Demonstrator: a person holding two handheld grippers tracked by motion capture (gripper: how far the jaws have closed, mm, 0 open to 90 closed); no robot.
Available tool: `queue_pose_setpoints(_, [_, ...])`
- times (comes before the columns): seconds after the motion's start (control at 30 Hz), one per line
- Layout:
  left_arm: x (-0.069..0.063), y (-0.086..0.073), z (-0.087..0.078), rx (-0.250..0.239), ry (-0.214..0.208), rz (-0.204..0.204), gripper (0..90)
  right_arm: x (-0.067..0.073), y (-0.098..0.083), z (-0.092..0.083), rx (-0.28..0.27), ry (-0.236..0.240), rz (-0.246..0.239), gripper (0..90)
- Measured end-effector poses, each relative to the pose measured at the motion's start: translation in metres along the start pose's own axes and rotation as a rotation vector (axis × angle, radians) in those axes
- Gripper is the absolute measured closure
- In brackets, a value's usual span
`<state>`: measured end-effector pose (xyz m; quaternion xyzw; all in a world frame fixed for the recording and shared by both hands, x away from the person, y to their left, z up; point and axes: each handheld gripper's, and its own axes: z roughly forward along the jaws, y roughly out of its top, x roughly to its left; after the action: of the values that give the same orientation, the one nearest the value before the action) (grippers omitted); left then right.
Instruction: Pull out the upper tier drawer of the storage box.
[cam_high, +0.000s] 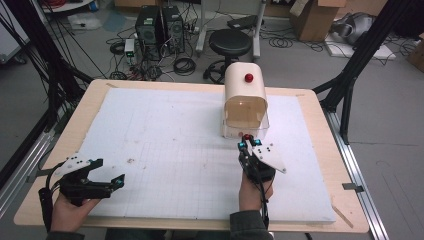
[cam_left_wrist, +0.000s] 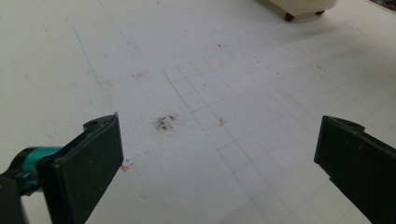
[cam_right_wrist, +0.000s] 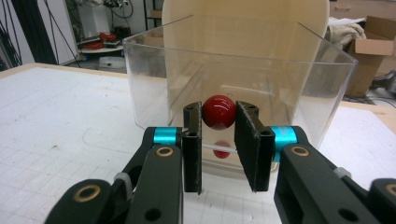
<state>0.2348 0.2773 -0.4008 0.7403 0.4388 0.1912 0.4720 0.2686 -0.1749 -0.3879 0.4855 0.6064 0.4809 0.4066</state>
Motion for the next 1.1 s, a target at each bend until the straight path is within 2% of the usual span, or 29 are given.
queue_pose_setpoints(0.63, [-0.0007, 0.0002, -0.0001, 0.003, 0.002, 0.004, 1.8, 0.0000, -0.0014, -0.0017, -0.013, 0.008, 0.018, 71.6])
queue_pose_setpoints(1.1, [-0.0004, 0.0004, -0.0005, 0.000, 0.003, 0.003, 1.8, -0.0008, -0.0012, -0.0001, -0.020, 0.001, 0.008, 71.8])
